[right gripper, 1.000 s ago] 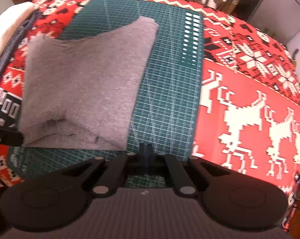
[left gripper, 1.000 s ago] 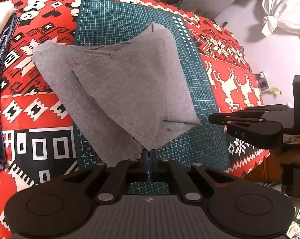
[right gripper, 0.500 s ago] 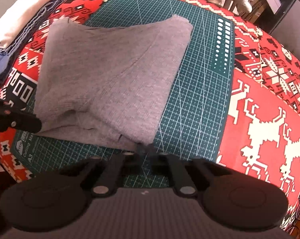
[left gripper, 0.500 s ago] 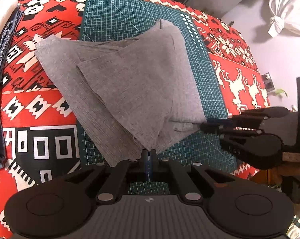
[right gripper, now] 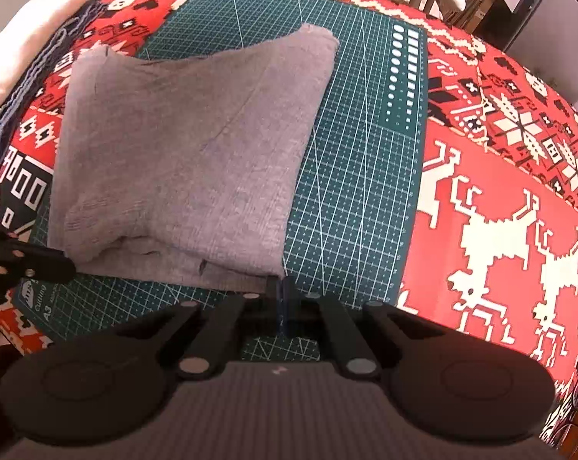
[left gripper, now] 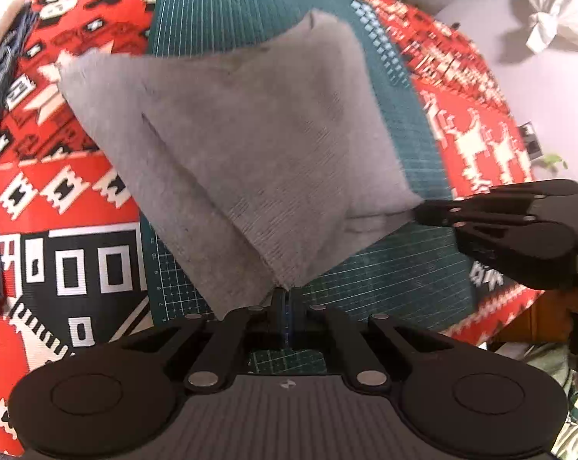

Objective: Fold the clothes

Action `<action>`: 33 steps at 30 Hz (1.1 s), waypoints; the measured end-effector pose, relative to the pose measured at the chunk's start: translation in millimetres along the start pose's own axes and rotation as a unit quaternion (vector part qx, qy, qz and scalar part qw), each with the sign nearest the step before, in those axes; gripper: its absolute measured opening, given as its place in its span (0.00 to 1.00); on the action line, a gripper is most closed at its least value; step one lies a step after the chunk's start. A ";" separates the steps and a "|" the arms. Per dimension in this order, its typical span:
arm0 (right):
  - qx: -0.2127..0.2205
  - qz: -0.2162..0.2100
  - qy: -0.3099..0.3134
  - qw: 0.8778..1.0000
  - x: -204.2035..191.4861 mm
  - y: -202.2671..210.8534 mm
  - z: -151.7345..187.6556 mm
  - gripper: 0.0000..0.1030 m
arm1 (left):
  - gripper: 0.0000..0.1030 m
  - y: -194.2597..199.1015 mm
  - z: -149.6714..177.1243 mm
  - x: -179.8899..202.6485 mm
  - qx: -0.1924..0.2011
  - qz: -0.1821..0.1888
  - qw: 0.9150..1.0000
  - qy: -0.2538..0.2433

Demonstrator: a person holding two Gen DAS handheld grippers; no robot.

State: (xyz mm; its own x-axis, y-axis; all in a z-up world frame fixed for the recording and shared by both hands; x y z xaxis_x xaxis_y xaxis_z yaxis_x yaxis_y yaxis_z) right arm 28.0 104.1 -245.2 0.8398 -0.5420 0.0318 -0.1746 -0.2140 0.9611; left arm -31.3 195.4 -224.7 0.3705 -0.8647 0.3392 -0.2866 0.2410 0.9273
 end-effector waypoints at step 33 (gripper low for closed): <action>0.044 -0.054 -0.026 0.997 -37.3 32.7 -49.1 0.19 | 0.22 32.0 -95.8 -68.8 0.128 -0.008 0.985 0.118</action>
State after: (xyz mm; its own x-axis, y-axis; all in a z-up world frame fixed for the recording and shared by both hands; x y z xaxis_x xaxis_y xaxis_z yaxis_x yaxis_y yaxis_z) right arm 16.3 157.2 -201.5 0.8284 -0.5535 -0.0863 -0.1315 -0.3419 0.9305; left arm 18.7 304.9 -203.1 0.5633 -0.7332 0.3809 -0.4811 0.0837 0.8727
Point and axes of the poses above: each gripper's, at about its wrist camera, not at the fingertips, and y roughly against the way its jaws point, x to its right, z to its underside, the point moved 9 cm from there along -y, roughly the way its jaws point, and after that the axes turned 6 degrees about y, right-handed, at the moved point
